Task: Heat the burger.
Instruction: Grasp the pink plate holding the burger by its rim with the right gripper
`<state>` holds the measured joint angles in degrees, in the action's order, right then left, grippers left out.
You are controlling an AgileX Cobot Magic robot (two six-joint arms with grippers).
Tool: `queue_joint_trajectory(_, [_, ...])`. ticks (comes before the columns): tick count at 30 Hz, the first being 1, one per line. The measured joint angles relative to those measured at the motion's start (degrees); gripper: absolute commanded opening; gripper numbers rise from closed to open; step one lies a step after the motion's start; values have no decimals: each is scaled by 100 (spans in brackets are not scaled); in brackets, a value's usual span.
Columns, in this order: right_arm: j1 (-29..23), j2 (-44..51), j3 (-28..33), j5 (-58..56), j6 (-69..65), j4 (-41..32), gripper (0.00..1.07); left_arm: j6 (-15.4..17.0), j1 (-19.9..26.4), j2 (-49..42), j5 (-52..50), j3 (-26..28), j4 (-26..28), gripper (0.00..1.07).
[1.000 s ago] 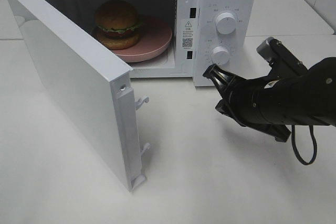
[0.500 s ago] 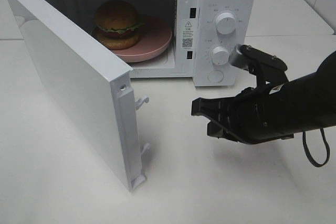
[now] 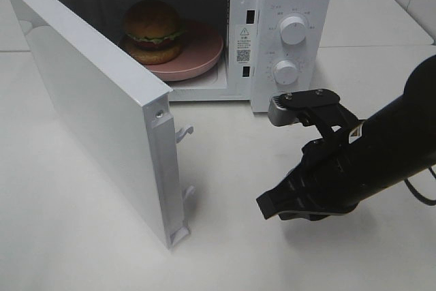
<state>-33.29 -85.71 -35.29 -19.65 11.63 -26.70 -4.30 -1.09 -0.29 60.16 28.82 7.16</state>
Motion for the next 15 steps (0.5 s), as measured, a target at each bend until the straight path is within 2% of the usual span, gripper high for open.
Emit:
queue_joint_trajectory(1, [0,-6,-189,-338,0,424,6,0,0,0,0,0,0,100])
queue_joint_trajectory(2, [0,-6,-189,-338,0,424,6,0,0,0,0,0,0,100])
queue_joint_trajectory(3, [0,-6,-350,-647,0,808,6,0,0,0,0,0,0,100])
queue_joint_trajectory(5, [0,-6,-435,-802,0,1014,7,0,0,0,0,0,0,100])
queue_joint_trajectory(6, [0,-6,-567,-1089,0,1404,7,0,0,0,0,0,0,100])
queue_joint_trajectory(7, [0,-6,-567,-1089,0,1404,7,0,0,0,0,0,0,100])
queue_joint_trajectory(9, [0,-6,-751,-1432,57,1982,7,0,0,0,0,0,0,100])
queue_joint_trajectory(15, [0,-6,-1106,-2045,636,2716,8,0,0,0,0,0,0,100])
